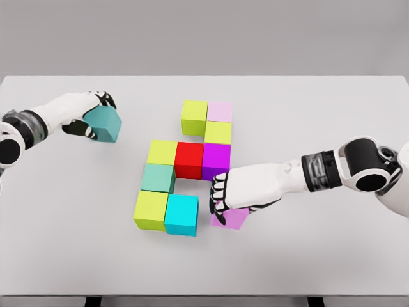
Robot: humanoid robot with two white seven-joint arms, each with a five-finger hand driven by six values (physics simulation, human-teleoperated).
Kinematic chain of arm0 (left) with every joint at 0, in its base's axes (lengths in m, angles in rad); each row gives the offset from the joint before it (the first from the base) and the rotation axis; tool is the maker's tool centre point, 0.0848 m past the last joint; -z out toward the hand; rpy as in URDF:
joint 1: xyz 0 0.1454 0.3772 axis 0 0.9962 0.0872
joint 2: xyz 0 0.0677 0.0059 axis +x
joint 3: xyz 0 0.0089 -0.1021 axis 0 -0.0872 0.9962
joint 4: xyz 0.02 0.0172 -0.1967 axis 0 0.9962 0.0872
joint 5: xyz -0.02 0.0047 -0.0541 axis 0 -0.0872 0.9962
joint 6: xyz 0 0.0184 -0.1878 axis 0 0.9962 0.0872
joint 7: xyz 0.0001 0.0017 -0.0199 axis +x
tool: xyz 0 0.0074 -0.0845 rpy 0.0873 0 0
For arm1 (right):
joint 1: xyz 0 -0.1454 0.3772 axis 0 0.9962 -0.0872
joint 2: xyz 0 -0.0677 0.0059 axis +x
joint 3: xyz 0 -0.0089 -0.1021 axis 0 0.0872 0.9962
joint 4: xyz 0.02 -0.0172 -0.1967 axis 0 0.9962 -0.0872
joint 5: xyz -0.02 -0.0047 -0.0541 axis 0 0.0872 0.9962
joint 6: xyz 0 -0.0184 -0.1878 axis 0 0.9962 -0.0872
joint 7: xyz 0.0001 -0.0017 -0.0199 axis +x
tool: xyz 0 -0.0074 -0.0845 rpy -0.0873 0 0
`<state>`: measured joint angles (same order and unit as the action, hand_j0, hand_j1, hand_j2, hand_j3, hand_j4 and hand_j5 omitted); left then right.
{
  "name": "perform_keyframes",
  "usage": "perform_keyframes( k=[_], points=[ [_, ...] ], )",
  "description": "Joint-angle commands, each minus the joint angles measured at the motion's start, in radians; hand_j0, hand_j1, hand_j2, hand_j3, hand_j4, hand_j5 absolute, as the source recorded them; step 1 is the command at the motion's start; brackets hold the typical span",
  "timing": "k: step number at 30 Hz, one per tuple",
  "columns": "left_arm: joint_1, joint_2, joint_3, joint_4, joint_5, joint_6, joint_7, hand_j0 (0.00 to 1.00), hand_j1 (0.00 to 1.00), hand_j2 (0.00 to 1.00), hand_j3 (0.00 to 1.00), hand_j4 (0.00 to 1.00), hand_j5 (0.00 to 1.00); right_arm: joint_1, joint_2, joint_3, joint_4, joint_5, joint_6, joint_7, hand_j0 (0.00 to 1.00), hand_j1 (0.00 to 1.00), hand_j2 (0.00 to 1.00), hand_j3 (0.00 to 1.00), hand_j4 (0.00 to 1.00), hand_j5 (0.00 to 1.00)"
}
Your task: Assemble the squares on the desktop into the number 2
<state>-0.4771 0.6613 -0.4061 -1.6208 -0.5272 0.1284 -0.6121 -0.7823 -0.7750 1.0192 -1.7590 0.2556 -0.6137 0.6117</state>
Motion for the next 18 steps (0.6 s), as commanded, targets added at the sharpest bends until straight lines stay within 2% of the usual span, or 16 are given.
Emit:
perform_keyframes(
  k=[1,2,3,7,10,11,12,15,18],
  points=[
    [0.0,-0.023,0.001,0.013,-0.019,-0.001,0.001,0.33,0.33,0.33,0.33,0.33,0.33,0.0,-0.004,0.002,-0.001,-0.009,0.003,-0.001,0.6,0.6,0.6,0.6,0.6,0.6],
    [-0.005,-0.025,0.0,0.013,-0.019,-0.001,0.001,0.33,0.33,0.33,0.33,0.33,0.33,0.0,-0.007,0.002,-0.001,-0.009,0.003,-0.001,0.77,0.77,0.77,0.77,0.77,0.77],
    [-0.006,-0.032,-0.002,0.015,-0.02,-0.001,0.001,0.32,0.32,0.32,0.32,0.32,0.32,0.0,-0.013,0.002,-0.001,-0.009,0.003,-0.001,1.0,1.0,1.0,1.0,1.0,1.0],
    [-0.029,-0.086,-0.002,0.047,-0.062,-0.004,0.001,0.31,0.31,0.31,0.31,0.31,0.31,-0.005,-0.029,-0.002,-0.001,-0.015,0.003,-0.001,1.0,1.0,1.0,1.0,1.0,1.0],
    [-0.041,-0.129,-0.003,0.067,-0.093,-0.003,0.001,0.31,0.31,0.31,0.31,0.31,0.31,-0.006,-0.058,-0.025,0.001,-0.079,0.003,-0.001,1.0,1.0,1.0,1.0,1.0,1.0],
    [-0.043,-0.135,-0.003,0.068,-0.093,-0.003,0.001,0.31,0.31,0.31,0.31,0.31,0.31,-0.006,-0.075,-0.063,0.001,-0.104,0.003,-0.001,1.0,1.0,1.0,1.0,1.0,1.0],
    [-0.043,-0.137,-0.003,0.068,-0.093,-0.003,0.001,0.31,0.31,0.31,0.31,0.31,0.31,-0.006,-0.095,-0.099,0.003,-0.124,0.003,-0.001,1.0,1.0,1.0,1.0,1.0,1.0],
    [-0.055,-0.163,-0.003,0.079,-0.112,-0.003,0.001,0.31,0.31,0.31,0.31,0.31,0.31,-0.006,-0.239,-0.122,0.004,-0.18,0.003,-0.001,1.0,1.0,1.0,1.0,1.0,1.0],
    [-0.069,-0.192,-0.003,0.093,-0.134,-0.003,0.001,0.3,0.3,0.3,0.3,0.3,0.3,-0.005,-0.288,-0.103,0.006,-0.17,0.003,-0.001,1.0,1.0,1.0,1.0,1.0,1.0]
  ],
)
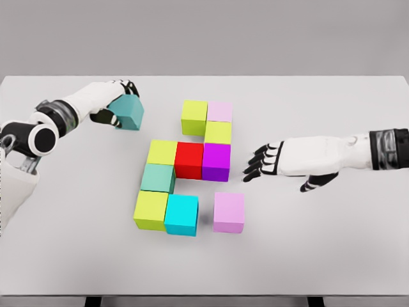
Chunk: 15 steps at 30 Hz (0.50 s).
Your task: Assemble the squares on the desktop into the number 2
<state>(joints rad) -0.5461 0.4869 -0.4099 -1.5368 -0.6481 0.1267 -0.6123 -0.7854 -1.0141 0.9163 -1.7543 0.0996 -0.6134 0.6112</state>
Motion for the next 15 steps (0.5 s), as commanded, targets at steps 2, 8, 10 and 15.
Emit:
perform_keyframes(
  k=[2,8,10,15],
  points=[
    [-0.008,-0.03,0.0,0.023,-0.015,-0.001,0.001,0.3,0.3,0.3,0.3,0.3,0.3,0.0,-0.046,0.019,0.001,-0.004,0.003,0.0,1.0,1.0,1.0,1.0,1.0,1.0],
    [-0.046,-0.073,-0.024,0.072,-0.025,-0.002,0.001,0.3,0.3,0.3,0.3,0.3,0.3,-0.003,-0.038,0.069,0.035,0.132,0.003,0.0,1.0,1.0,1.0,1.0,1.0,1.0],
    [-0.052,-0.1,-0.024,0.092,-0.05,-0.002,0.001,0.3,0.3,0.3,0.3,0.3,0.3,-0.002,-0.038,0.07,0.041,0.155,0.003,0.0,1.0,1.0,1.0,1.0,1.0,1.0],
    [-0.077,-0.134,-0.038,0.136,-0.051,-0.004,0.001,0.3,0.3,0.3,0.3,0.3,0.3,-0.003,-0.024,0.099,0.038,0.186,0.003,0.0,1.0,1.0,1.0,1.0,1.0,1.0]
  ],
)
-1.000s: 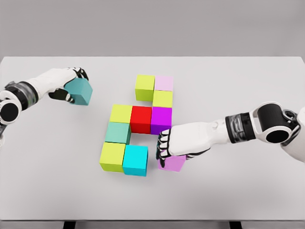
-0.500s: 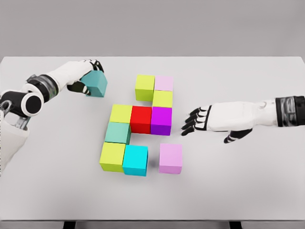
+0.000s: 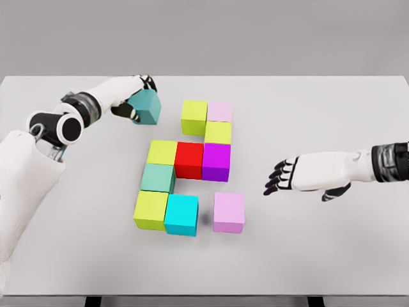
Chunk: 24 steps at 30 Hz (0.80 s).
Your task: Assemble the squares on the desktop into the number 2
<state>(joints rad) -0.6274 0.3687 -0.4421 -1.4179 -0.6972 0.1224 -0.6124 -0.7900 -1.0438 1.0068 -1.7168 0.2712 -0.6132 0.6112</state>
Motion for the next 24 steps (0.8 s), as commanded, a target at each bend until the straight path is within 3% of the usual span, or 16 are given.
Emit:
perform_keyframes(
  k=[1,13,24],
  points=[
    [0.0,-0.021,-0.006,0.022,-0.002,-0.001,0.001,0.29,0.29,0.29,0.29,0.29,0.29,0.0,0.005,0.01,0.0,0.029,0.002,0.0,1.0,1.0,1.0,1.0,1.0,1.0],
    [-0.028,-0.065,-0.018,0.076,-0.022,-0.003,0.001,0.29,0.29,0.29,0.29,0.29,0.29,-0.002,0.031,0.013,-0.036,0.057,0.002,0.0,1.0,1.0,1.0,1.0,1.0,1.0],
    [-0.028,-0.077,-0.026,0.079,-0.022,0.002,0.001,0.29,0.29,0.29,0.29,0.29,0.29,-0.003,0.056,0.042,-0.036,0.066,0.002,0.0,1.0,1.0,1.0,1.0,1.0,1.0]
  ],
)
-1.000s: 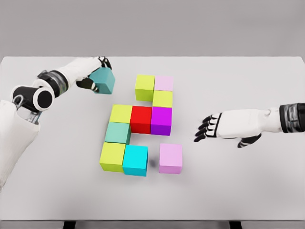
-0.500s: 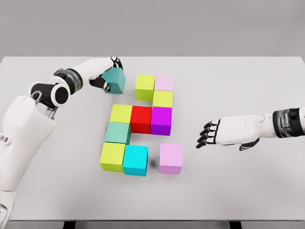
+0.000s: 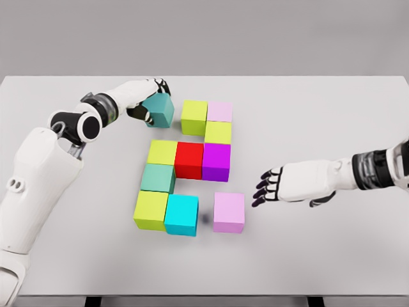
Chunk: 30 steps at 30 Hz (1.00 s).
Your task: Assemble the squares on the desktop into the number 2
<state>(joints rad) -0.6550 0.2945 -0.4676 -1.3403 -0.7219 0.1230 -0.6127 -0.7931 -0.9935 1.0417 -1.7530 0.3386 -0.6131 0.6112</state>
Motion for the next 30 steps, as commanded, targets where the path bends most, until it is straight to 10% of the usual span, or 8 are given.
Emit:
perform_keyframes(
  k=[1,30],
  points=[
    [0.0,-0.005,-0.002,0.001,0.001,0.001,0.002,0.29,0.29,0.29,0.29,0.29,0.29,0.0,0.006,0.009,0.0,-0.001,0.002,0.0,1.0,1.0,1.0,1.0,1.0,1.0],
    [-0.009,-0.041,-0.013,0.024,-0.014,0.006,0.002,0.29,0.29,0.29,0.29,0.29,0.29,-0.035,0.079,0.046,-0.003,0.003,0.002,0.0,1.0,1.0,1.0,1.0,1.0,1.0]
  ],
)
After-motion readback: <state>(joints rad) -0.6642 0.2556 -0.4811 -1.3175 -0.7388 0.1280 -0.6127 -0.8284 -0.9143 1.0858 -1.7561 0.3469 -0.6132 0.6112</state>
